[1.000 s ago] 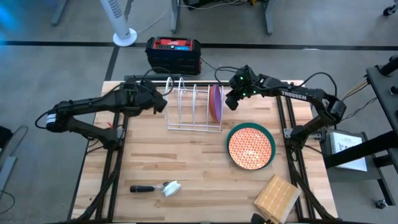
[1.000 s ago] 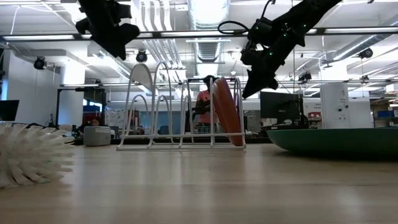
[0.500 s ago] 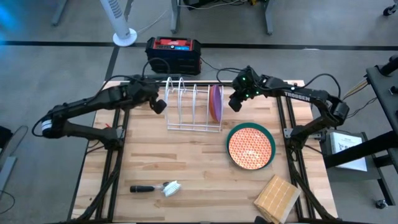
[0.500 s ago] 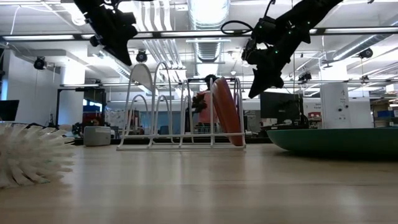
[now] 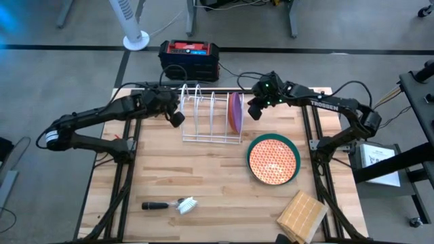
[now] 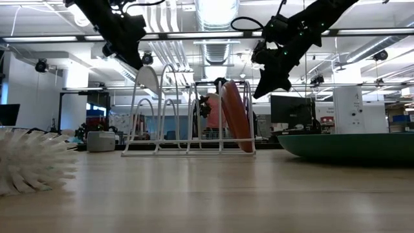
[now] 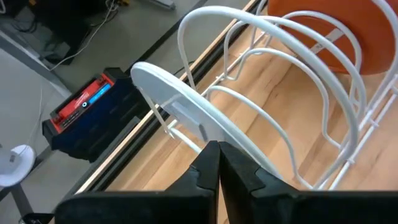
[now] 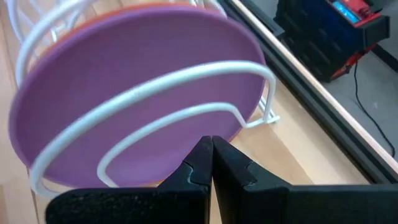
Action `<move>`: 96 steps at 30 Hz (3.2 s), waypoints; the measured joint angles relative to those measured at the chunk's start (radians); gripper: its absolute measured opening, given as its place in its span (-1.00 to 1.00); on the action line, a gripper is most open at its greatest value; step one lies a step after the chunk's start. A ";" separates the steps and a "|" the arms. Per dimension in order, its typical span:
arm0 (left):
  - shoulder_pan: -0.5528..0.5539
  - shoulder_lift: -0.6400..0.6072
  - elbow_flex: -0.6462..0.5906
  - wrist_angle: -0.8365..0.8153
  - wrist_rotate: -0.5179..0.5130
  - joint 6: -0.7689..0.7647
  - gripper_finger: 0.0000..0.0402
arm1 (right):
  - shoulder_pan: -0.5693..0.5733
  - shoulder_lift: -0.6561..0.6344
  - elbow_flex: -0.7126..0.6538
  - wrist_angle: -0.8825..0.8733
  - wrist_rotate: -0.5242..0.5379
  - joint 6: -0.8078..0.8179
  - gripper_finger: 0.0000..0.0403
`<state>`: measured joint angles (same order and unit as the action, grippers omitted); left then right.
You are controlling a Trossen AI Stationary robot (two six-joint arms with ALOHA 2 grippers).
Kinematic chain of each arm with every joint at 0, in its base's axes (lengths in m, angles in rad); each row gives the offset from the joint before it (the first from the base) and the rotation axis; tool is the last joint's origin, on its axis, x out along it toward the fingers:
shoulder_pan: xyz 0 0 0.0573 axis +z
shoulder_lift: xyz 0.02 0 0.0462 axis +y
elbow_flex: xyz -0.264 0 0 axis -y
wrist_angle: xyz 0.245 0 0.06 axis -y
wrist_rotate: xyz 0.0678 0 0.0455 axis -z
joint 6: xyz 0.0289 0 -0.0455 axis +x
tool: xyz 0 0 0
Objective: Sort dishes
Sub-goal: Adjust the dish rack on the table, then put the orange patterned plate into the dish rack
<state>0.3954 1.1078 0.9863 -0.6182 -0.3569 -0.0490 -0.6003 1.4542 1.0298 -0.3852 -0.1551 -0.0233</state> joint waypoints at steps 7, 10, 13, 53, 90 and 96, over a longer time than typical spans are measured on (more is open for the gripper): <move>-0.001 0.003 0.000 -0.008 0.008 -0.031 -1.00 | 0.006 -0.007 0.000 0.009 -0.002 0.001 -1.00; -0.002 0.003 0.000 -0.019 0.015 -0.062 -1.00 | 0.013 -0.007 0.000 0.012 -0.003 0.001 -1.00; -0.008 0.003 0.000 -0.027 0.034 -0.087 -1.00 | 0.026 -0.007 0.000 0.021 -0.003 -0.002 -1.00; -0.215 -0.107 0.034 -0.144 -0.081 -0.353 -1.00 | 0.127 -0.081 -0.041 -0.345 0.233 0.086 -1.00; -0.669 0.824 0.288 0.734 -0.052 0.058 -1.00 | 0.439 -0.604 -0.452 -0.592 0.210 0.593 -0.80; -0.664 1.024 0.541 0.512 -0.138 0.107 -1.00 | 0.439 -0.603 -0.492 -0.592 0.210 0.606 -0.51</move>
<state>-0.2683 2.1317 1.5277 -0.1057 -0.4944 0.0577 -0.1612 0.8509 0.5382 -0.9768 0.0547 0.5827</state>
